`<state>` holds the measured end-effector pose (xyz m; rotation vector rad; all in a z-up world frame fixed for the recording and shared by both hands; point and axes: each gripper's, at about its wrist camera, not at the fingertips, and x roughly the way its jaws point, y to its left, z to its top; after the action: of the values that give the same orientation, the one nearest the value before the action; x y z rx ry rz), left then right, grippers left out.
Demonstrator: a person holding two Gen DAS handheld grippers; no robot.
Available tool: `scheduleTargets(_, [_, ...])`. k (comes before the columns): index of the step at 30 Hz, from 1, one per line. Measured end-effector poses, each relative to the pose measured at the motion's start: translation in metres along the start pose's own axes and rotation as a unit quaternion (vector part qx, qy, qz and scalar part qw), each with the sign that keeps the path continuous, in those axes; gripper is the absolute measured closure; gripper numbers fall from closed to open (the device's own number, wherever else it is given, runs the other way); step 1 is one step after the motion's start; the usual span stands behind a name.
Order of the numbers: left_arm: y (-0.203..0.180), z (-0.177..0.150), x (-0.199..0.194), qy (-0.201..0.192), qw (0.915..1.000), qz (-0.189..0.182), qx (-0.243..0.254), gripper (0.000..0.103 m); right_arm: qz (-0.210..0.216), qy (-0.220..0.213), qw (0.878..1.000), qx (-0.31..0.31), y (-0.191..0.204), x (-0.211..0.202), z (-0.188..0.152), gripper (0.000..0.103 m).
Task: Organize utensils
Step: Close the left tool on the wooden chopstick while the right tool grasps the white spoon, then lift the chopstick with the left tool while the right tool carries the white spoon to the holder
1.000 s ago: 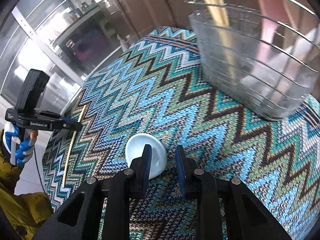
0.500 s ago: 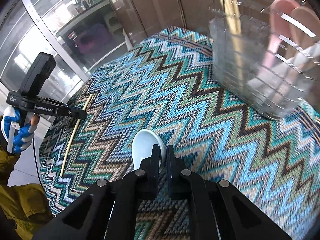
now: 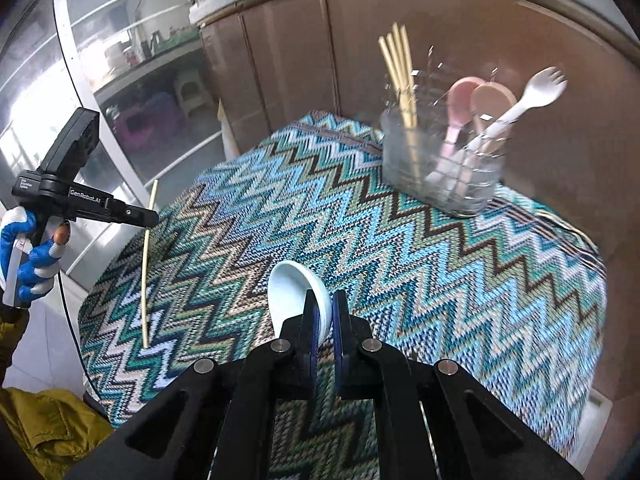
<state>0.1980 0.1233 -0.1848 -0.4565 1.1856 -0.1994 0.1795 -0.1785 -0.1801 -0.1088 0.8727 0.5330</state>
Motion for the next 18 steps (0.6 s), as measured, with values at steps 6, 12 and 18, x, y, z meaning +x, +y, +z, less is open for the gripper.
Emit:
scheduleTargets(6, [-0.026,-0.014,-0.032,-0.036,0.9987,-0.009,0.034,0.098,-0.027,-0.039,0.999,0.006,0.014,-0.039,-0.013,0.097])
scheduleTargets(12, [-0.041,-0.026,-0.044,-0.045,0.9976,-0.004,0.053,0.098,-0.041,-0.059,0.997,0.014,0.019,-0.063,-0.027,0.097])
scheduleTargets(18, [-0.021,-0.018,-0.013,0.002,0.9998,0.014,0.011,0.096,-0.036,-0.068,0.997,0.029,0.016,-0.073,-0.041,0.097])
